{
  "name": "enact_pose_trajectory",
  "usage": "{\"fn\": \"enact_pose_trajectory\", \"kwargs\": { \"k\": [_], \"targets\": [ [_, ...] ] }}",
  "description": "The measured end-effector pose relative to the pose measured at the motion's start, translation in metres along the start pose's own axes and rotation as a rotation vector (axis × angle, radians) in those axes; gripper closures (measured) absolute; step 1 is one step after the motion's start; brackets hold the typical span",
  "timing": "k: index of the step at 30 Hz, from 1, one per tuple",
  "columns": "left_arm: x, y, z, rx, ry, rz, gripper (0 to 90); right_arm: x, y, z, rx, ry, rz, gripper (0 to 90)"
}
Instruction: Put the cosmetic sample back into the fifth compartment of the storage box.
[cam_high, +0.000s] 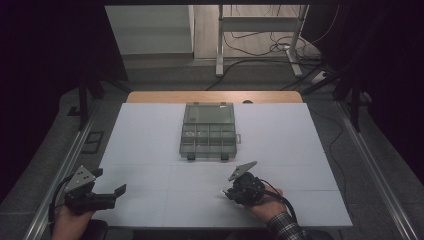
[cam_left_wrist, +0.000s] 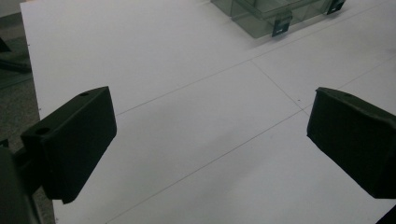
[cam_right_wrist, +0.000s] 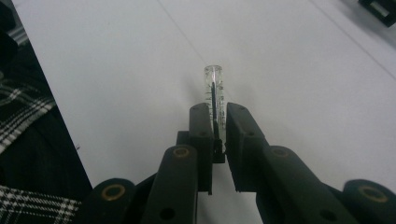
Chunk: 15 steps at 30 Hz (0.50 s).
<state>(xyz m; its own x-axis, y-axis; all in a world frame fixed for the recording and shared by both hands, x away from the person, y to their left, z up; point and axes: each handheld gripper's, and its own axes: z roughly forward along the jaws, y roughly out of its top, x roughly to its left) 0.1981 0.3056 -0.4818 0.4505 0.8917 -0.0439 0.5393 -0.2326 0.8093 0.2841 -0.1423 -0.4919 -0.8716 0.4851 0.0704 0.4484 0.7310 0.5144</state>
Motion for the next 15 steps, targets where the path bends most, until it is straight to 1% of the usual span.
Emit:
{"fn": "enact_pose_trajectory", "kwargs": {
  "k": [4,9,15],
  "targets": [
    [0.0,0.0,0.0,0.0,0.0,0.0,2.1,-0.004,0.005,-0.002,-0.028,0.001,0.006,81.0],
    [0.0,0.0,0.0,0.001,-0.001,-0.001,2.1,-0.008,0.009,-0.003,-0.045,0.0,0.016,81.0],
    [0.0,0.0,0.0,0.002,-0.003,-0.003,2.1,-0.013,0.016,-0.004,-0.07,-0.008,0.011,81.0]
  ]
}}
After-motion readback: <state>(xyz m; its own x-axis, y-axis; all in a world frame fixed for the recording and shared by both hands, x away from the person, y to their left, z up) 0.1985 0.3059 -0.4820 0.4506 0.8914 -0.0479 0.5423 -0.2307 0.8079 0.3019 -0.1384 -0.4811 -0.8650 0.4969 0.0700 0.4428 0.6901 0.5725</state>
